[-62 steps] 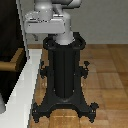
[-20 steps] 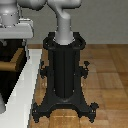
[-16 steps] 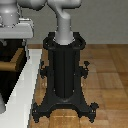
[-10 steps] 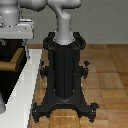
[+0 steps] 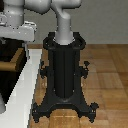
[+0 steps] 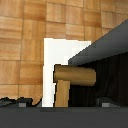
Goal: Open the door by pressing down and pulling on the handle.
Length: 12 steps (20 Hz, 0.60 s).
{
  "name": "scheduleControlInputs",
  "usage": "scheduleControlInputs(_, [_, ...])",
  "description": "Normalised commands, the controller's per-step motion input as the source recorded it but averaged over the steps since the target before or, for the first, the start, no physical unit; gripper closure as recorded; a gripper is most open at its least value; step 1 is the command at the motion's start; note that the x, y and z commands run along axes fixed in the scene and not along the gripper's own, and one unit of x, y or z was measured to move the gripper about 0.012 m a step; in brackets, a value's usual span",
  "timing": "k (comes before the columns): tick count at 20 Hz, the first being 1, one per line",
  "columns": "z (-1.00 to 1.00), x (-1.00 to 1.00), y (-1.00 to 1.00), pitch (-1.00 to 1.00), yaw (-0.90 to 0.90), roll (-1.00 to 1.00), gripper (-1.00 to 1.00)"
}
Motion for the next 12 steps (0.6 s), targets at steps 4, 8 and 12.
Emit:
scheduleControlInputs(4, [0.0,0.0,0.0,0.0,0.0,0.0,-1.0])
scheduleControlInputs(8, [0.0,0.0,0.0,0.0,0.0,0.0,-1.0])
scheduleControlInputs(12, [0.0,0.0,0.0,0.0,0.0,0.0,-1.0])
